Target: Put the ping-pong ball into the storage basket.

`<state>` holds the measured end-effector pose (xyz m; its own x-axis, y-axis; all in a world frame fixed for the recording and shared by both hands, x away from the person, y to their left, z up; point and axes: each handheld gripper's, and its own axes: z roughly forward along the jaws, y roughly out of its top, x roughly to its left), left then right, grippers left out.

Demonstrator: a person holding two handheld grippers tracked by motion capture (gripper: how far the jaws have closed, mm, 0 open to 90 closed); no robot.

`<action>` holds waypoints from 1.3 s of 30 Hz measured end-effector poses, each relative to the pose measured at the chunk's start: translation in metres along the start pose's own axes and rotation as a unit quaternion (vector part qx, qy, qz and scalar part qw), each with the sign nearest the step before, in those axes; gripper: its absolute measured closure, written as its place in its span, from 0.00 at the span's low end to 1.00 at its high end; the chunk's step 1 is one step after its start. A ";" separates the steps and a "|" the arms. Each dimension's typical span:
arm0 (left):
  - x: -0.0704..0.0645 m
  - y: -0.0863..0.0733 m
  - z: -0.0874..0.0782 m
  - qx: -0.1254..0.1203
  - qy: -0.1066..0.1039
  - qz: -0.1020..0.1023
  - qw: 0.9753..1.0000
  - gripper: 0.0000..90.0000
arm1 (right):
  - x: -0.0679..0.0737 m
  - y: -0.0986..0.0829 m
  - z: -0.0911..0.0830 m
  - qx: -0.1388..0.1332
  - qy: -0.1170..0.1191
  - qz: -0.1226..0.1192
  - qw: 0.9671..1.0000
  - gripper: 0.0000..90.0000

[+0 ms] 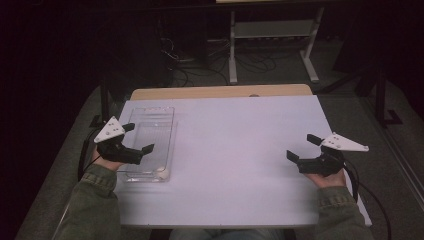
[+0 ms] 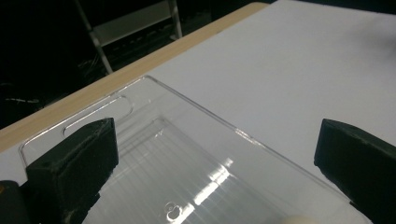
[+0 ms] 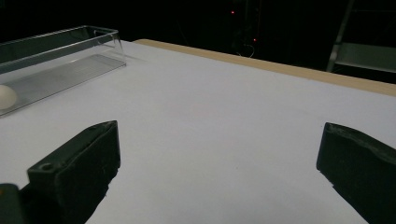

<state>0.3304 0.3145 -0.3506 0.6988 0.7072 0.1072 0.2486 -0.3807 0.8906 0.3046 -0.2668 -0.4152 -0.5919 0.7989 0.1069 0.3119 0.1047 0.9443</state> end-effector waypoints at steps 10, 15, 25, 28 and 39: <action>-0.010 -0.016 -0.005 -0.041 0.038 -0.026 0.998 0.00 | 0.000 0.000 -0.001 -0.006 0.002 0.000 1.000 0.00; -0.013 -0.024 -0.008 -0.059 0.038 -0.042 0.997 0.00 | 0.001 0.001 -0.003 -0.010 0.002 -0.001 1.000 0.00; -0.015 -0.045 -0.013 -0.085 0.055 -0.065 0.993 0.00 | 0.002 0.001 -0.005 -0.016 0.000 -0.001 1.000 0.00; -0.017 -0.048 -0.011 -0.087 0.066 -0.059 0.992 0.00 | 0.003 0.002 -0.006 -0.020 -0.002 -0.003 1.000 0.00; -0.020 -0.051 -0.021 -0.115 0.079 -0.061 0.988 0.00 | 0.008 0.002 -0.009 -0.031 -0.001 -0.010 0.999 0.00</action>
<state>0.2893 0.3322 -0.3887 0.5541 0.8313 0.0440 0.1533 -0.1539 0.9761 0.2939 -0.2661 -0.4097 -0.5968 0.7977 0.0866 0.2530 0.0847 0.9637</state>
